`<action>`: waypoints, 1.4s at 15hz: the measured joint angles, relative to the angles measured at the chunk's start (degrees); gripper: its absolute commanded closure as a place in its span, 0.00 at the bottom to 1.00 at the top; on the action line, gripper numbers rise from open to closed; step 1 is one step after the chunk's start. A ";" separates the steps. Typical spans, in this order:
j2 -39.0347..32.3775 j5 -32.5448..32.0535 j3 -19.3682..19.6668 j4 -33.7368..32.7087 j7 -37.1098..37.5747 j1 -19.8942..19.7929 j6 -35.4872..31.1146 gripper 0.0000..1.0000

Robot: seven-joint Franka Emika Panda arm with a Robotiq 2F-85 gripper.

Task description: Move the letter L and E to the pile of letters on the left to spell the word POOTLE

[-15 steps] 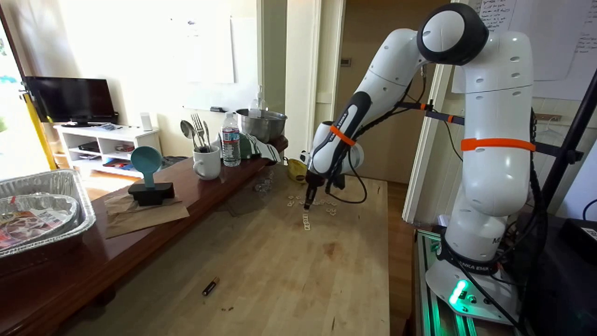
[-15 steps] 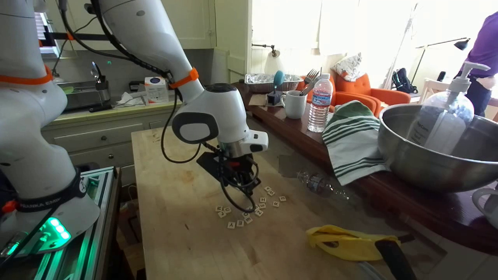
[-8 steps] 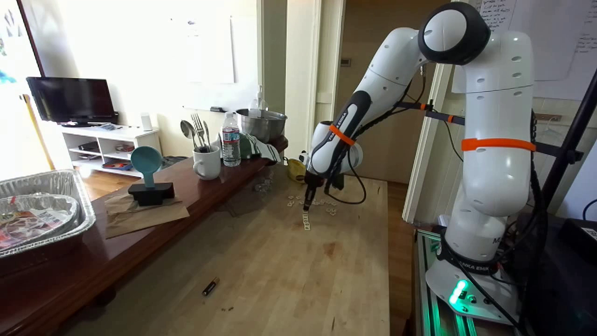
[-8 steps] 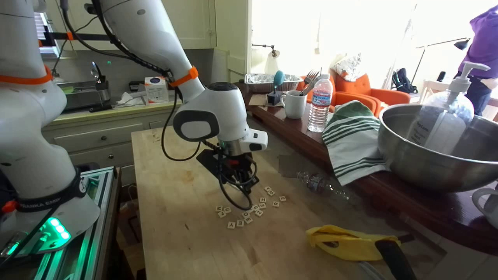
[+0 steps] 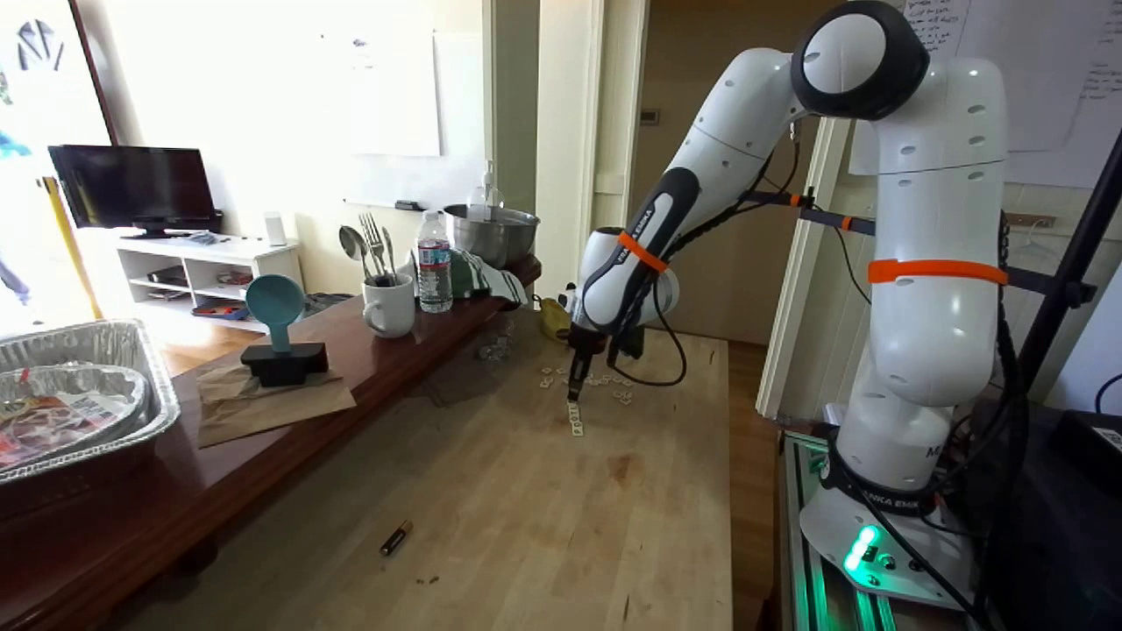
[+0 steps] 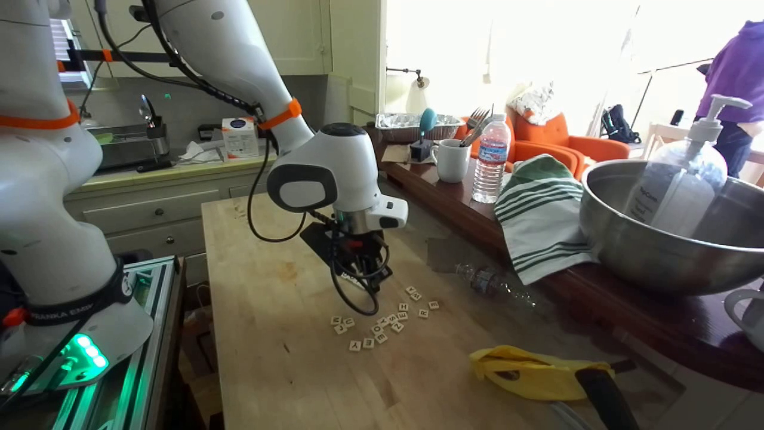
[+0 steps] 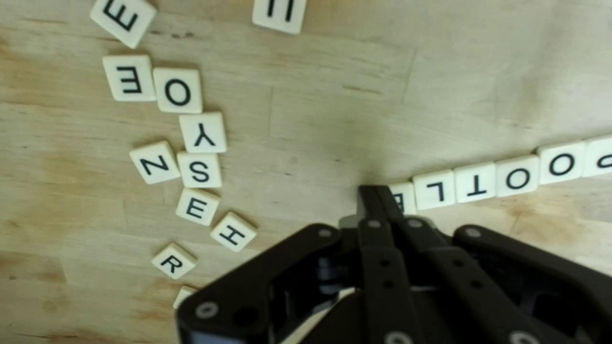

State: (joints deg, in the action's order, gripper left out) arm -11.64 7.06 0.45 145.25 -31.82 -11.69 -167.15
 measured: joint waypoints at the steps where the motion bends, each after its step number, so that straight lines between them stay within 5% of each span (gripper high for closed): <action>1: 0.01 -0.21 0.00 0.00 0.44 0.00 0.00 1.00; 21: 2.46 -6.56 -0.48 3.38 3.82 1.99 -0.61 1.00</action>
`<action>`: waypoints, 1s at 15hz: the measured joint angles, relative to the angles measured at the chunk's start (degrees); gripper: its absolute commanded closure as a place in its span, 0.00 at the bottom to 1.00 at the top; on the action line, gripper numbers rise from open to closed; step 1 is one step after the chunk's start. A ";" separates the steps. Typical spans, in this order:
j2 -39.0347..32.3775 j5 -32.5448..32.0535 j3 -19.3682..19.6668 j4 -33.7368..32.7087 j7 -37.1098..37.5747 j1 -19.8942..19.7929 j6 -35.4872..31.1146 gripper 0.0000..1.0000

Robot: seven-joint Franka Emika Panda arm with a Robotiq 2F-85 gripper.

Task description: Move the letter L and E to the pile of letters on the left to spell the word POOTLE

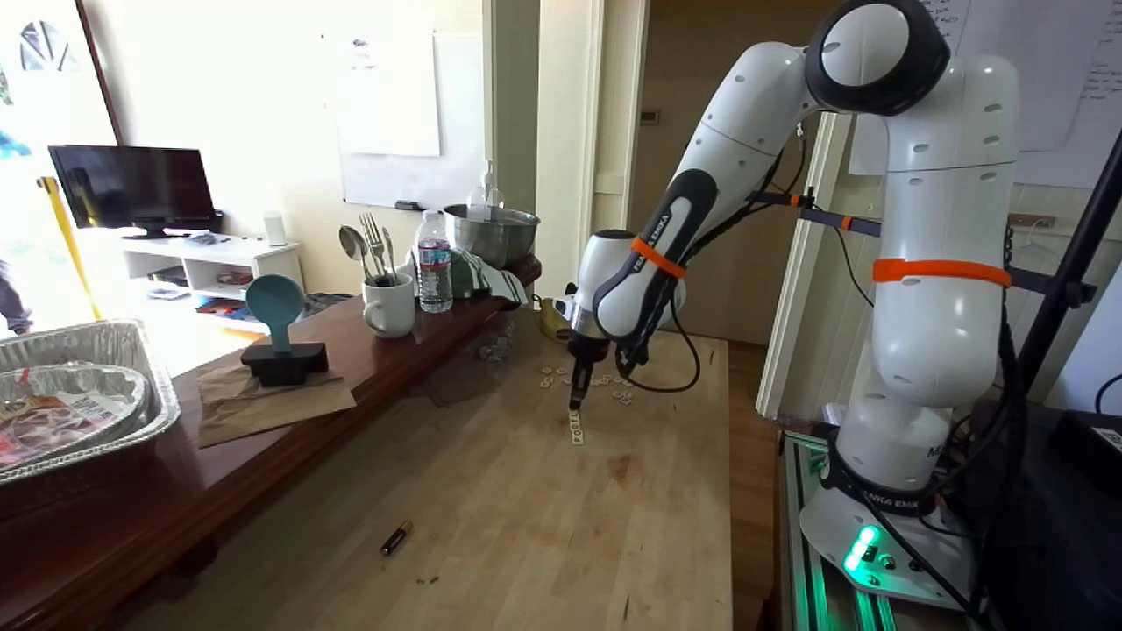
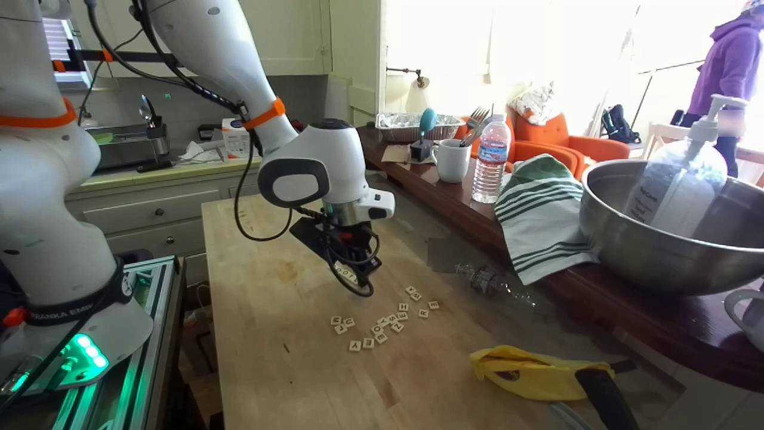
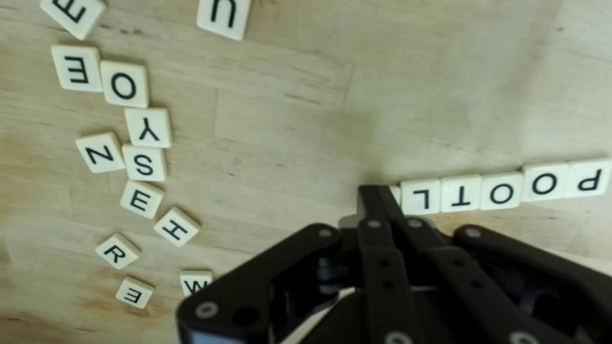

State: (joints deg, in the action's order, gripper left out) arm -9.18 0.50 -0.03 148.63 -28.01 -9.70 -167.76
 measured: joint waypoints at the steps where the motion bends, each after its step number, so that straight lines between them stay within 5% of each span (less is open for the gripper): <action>1: 0.32 -0.02 -0.01 0.34 0.00 0.13 -0.26 1.00; 5: 1.74 0.00 -0.56 1.63 0.00 0.35 -1.33 1.00; 7: 2.62 0.57 -1.52 2.32 -0.22 0.35 -1.35 0.73; 15: 7.28 5.46 -5.38 5.28 -2.84 0.78 -1.29 0.16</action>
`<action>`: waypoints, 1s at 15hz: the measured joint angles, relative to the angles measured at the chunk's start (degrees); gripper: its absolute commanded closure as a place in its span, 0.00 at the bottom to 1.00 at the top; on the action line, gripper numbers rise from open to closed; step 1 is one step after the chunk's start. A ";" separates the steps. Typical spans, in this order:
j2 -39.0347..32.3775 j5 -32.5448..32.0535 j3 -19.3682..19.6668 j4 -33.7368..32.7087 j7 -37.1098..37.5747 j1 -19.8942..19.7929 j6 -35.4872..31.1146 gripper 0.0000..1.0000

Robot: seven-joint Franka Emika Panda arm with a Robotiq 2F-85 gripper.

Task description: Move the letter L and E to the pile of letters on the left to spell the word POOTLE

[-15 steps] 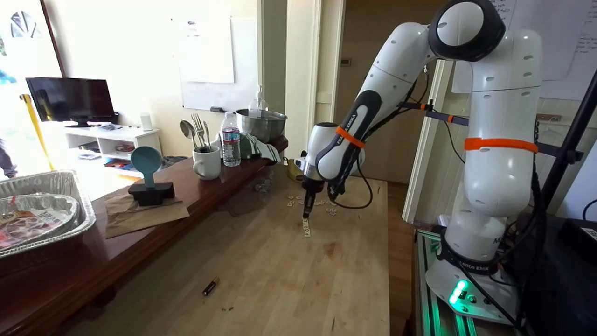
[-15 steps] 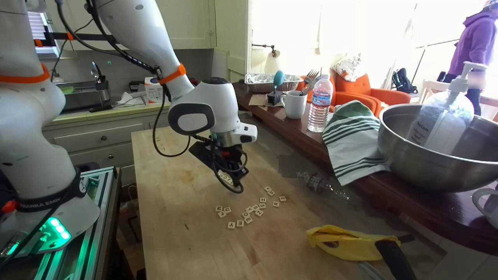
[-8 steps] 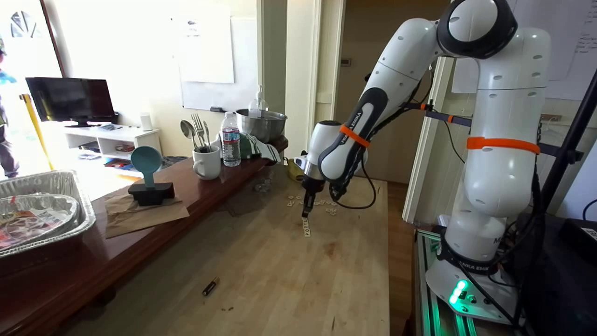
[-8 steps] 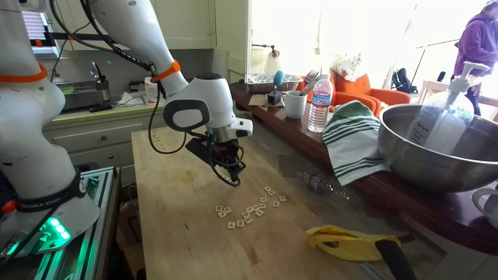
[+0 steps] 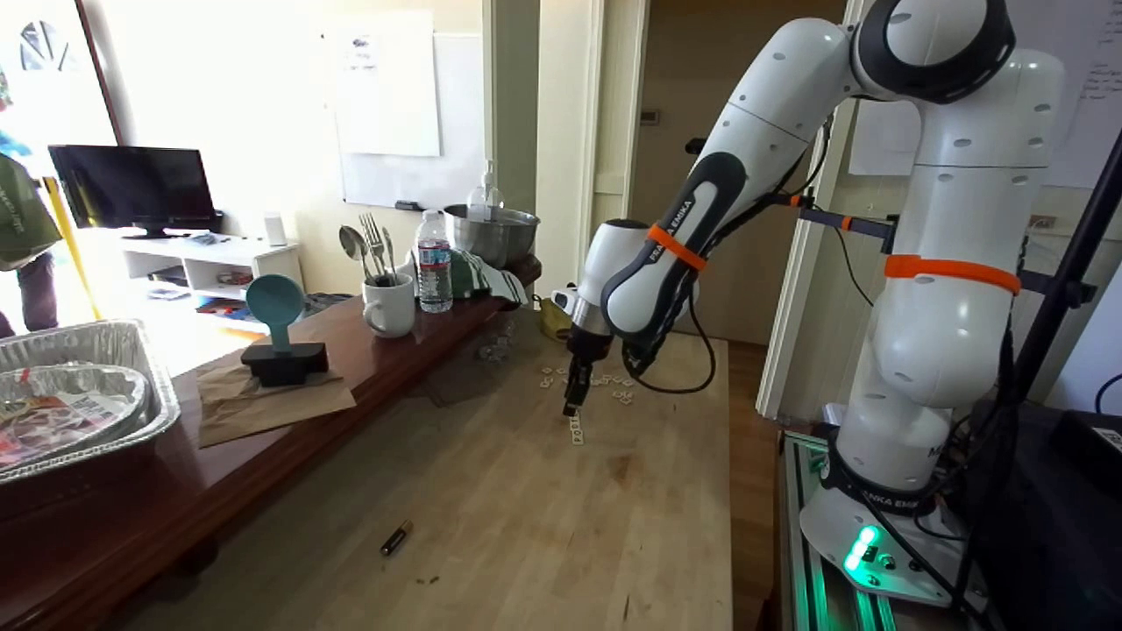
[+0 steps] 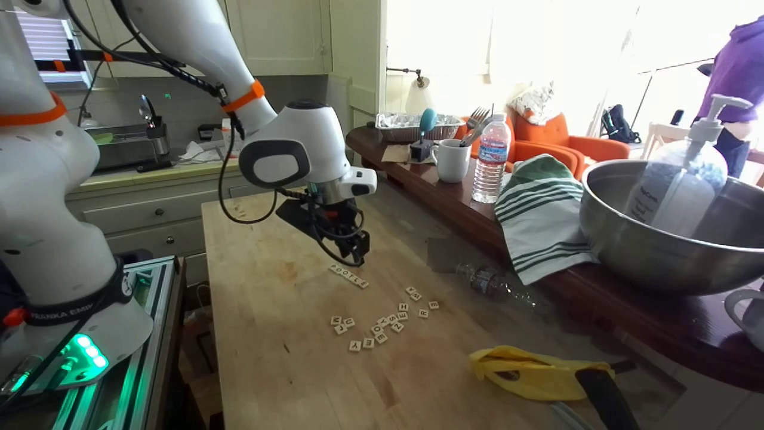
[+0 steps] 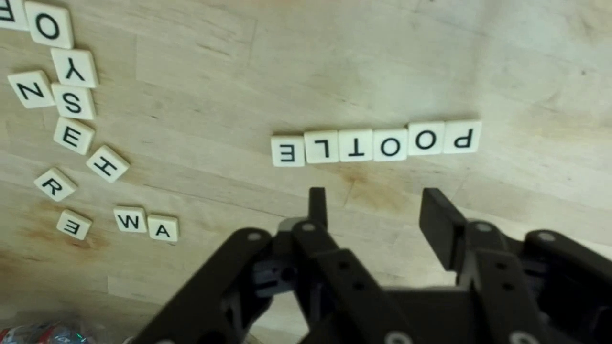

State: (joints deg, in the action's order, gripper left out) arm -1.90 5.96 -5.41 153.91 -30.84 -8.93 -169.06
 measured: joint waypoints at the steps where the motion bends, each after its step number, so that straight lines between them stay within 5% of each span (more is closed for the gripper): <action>1: 0.54 0.00 -0.05 0.30 0.00 0.00 0.01 0.07; 3: 1.50 0.00 -0.05 0.91 0.03 0.00 0.11 0.00; 15: 4.94 -3.62 5.20 2.20 3.30 3.97 3.08 0.00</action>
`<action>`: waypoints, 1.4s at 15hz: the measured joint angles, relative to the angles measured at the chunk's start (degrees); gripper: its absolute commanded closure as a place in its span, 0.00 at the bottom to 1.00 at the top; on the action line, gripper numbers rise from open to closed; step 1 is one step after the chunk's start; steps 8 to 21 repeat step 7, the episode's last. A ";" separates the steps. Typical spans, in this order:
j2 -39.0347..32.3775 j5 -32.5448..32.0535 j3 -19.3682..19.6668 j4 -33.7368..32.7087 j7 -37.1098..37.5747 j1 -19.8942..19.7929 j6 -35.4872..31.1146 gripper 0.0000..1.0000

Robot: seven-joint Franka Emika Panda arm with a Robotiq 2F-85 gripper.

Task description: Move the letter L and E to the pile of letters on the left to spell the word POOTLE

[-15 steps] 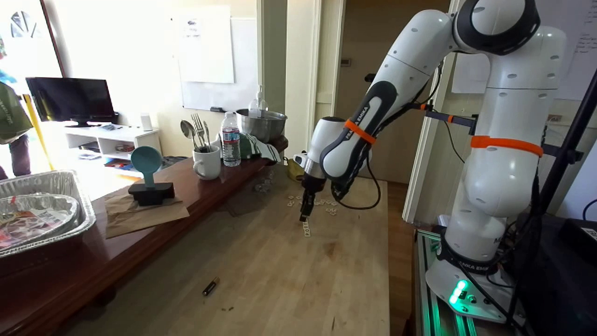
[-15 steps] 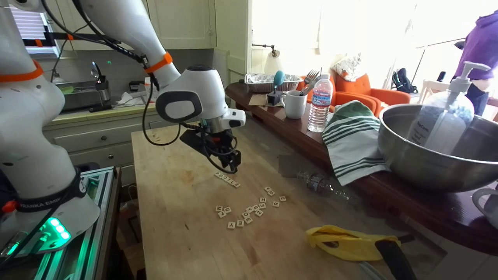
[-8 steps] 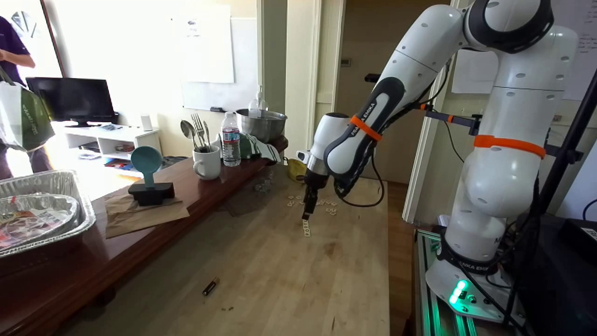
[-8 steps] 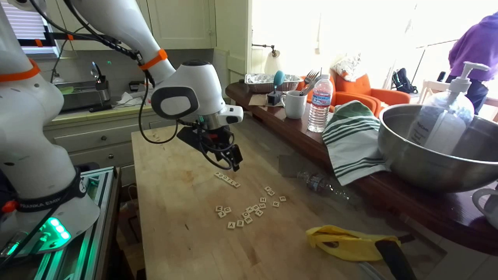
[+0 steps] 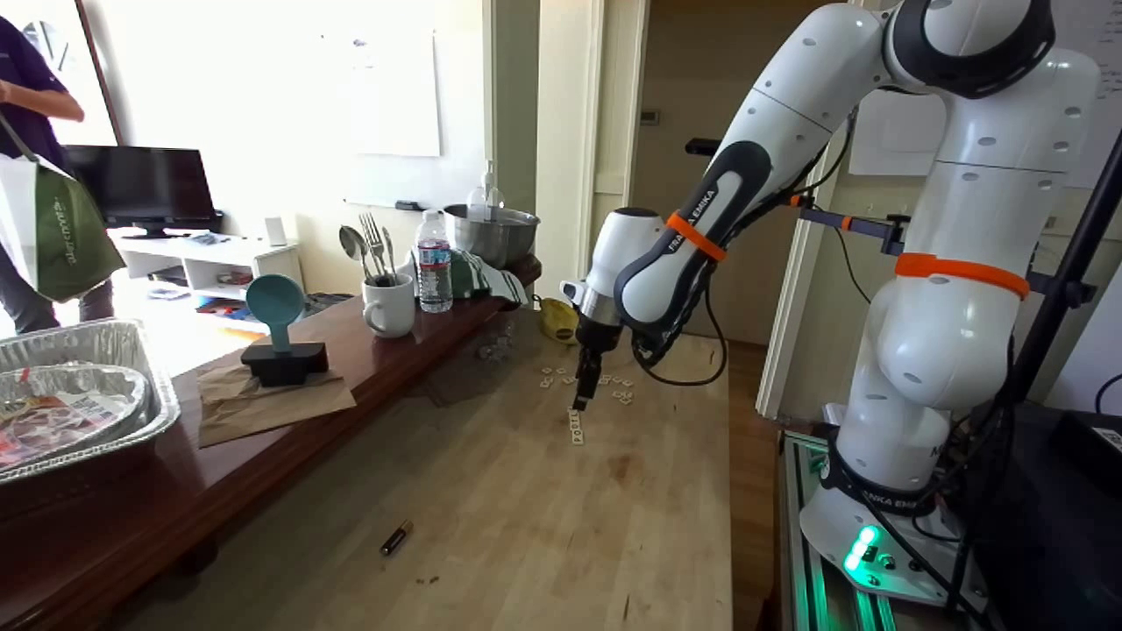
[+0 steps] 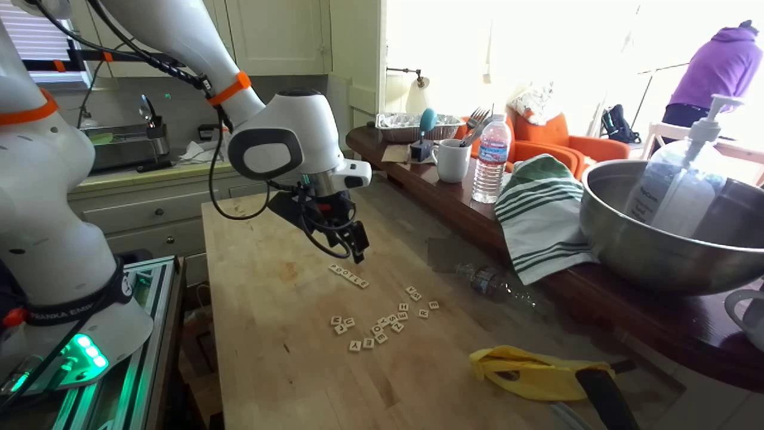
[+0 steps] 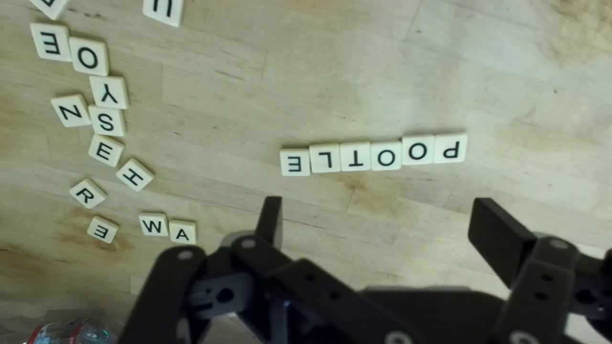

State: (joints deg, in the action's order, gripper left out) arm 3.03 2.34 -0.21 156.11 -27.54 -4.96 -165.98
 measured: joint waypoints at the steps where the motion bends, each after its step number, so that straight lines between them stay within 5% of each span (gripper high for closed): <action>1: 0.00 0.00 0.23 -0.04 0.00 0.20 0.00 0.00; 21: -0.01 0.00 0.57 -0.08 0.00 0.55 0.00 0.00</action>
